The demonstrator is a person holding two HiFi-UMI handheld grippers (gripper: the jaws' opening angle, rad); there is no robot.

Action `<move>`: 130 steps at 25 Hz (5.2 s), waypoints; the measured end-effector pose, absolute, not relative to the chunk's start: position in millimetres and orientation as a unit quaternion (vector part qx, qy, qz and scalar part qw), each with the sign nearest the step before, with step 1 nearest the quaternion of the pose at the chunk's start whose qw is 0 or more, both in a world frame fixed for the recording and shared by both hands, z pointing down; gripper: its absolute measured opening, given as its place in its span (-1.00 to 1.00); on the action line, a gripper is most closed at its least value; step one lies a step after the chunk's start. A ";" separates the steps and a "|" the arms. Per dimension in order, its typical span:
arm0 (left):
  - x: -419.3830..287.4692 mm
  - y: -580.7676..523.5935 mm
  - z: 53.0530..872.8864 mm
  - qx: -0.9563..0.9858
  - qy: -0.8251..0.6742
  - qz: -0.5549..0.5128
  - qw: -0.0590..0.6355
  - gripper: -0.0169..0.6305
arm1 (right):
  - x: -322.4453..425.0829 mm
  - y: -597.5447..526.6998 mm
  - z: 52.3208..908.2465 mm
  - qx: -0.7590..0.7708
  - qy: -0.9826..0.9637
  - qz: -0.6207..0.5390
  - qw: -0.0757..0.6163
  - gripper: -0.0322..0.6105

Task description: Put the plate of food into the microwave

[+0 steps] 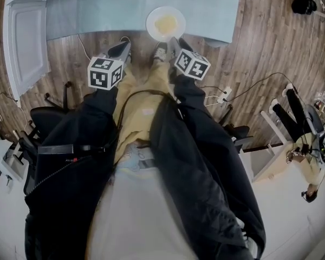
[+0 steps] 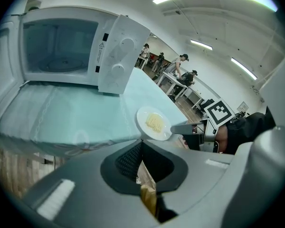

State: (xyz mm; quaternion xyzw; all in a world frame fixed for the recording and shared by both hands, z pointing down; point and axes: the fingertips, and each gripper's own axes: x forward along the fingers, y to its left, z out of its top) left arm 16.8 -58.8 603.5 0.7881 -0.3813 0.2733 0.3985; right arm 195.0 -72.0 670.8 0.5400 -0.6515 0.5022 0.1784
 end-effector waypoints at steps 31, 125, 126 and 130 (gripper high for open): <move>-25.9 -43.5 615.6 0.770 -0.403 0.260 0.420 -0.95 | 162.6 -75.8 681.0 0.451 -0.553 0.690 -0.122 -0.85; -195.7 -123.2 516.5 0.758 -0.537 0.045 0.368 -0.95 | -176.7 -185.5 499.3 0.233 -0.808 0.539 -0.054 -0.90; -191.3 -126.8 506.8 0.763 -0.535 0.038 0.360 -0.95 | -172.7 -184.7 489.2 0.232 -0.825 0.513 -0.040 -0.92; -172.6 -138.4 465.8 0.782 -0.529 0.010 0.329 -0.95 | -156.9 -179.0 448.6 0.235 -0.879 0.414 0.003 -0.92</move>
